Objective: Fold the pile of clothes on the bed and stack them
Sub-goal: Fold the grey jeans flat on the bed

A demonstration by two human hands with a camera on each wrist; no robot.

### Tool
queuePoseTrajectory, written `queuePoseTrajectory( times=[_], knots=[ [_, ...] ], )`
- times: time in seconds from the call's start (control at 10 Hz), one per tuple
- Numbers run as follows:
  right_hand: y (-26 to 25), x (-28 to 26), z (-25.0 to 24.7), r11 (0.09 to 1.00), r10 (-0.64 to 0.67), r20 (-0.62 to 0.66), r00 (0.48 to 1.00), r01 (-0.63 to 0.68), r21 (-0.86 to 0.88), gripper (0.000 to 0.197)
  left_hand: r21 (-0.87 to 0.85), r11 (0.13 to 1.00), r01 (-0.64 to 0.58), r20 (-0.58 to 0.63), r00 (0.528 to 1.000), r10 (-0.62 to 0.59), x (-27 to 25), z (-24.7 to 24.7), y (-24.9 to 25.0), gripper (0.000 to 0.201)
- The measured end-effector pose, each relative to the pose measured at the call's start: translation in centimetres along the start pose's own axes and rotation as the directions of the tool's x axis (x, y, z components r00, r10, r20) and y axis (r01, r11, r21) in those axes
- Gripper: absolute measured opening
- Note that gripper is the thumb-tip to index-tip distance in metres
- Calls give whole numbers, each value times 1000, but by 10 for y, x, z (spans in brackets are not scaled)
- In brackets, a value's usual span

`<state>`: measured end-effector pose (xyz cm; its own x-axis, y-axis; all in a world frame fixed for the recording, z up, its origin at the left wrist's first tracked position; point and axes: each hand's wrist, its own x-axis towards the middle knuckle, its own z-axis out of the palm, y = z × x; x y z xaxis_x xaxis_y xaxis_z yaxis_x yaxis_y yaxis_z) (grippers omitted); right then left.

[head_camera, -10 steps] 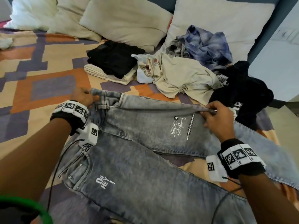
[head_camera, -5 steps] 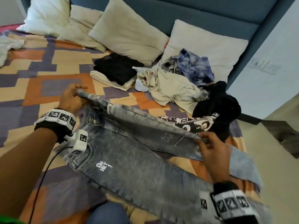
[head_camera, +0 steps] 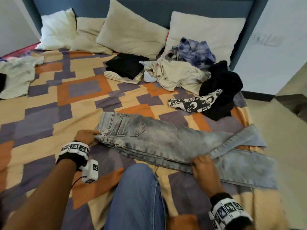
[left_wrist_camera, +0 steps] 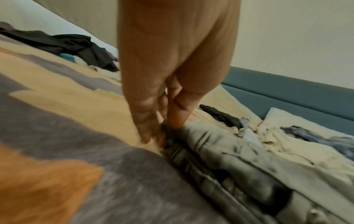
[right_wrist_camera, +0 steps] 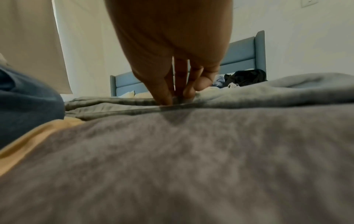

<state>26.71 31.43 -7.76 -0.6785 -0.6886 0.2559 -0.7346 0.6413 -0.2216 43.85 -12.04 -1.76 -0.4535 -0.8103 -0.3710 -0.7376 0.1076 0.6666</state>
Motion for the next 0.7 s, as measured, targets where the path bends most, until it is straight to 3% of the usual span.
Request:
queuePoseTrajectory(
  times=[0.1, 0.2, 0.3, 0.4, 0.5, 0.6, 0.7],
  knots=[
    [0, 2, -5, 997, 47, 68, 997, -51, 53, 22, 245, 969, 16, -27, 1000, -9, -12, 0, 27, 21],
    [8, 4, -18, 948, 132, -16, 991, -122, 294, 14, 246, 963, -114, -35, 991, 126, -34, 6, 74, 27],
    [23, 11, -45, 772, 453, -117, 884, -323, 547, 12, 38, 952, -305, 54, 952, 303, -75, 39, 132, 31],
    [50, 25, -68, 439, 781, -63, 621, -474, 763, 7, -127, 887, -444, 207, 863, 461, -118, 97, 181, 25],
    [91, 46, -66, 229, 887, 48, 459, -527, 819, 12, -169, 862, -477, 435, 749, 500, -152, 175, 203, 35],
    [150, 57, -29, 154, 875, 174, 452, -600, 785, 32, 58, 806, -589, 661, 628, 410, -178, 260, 192, 58],
    [173, 60, -9, 244, 826, 221, 518, -683, 688, 43, 424, 628, -653, 675, 690, 262, -204, 314, 157, 81]
  ],
)
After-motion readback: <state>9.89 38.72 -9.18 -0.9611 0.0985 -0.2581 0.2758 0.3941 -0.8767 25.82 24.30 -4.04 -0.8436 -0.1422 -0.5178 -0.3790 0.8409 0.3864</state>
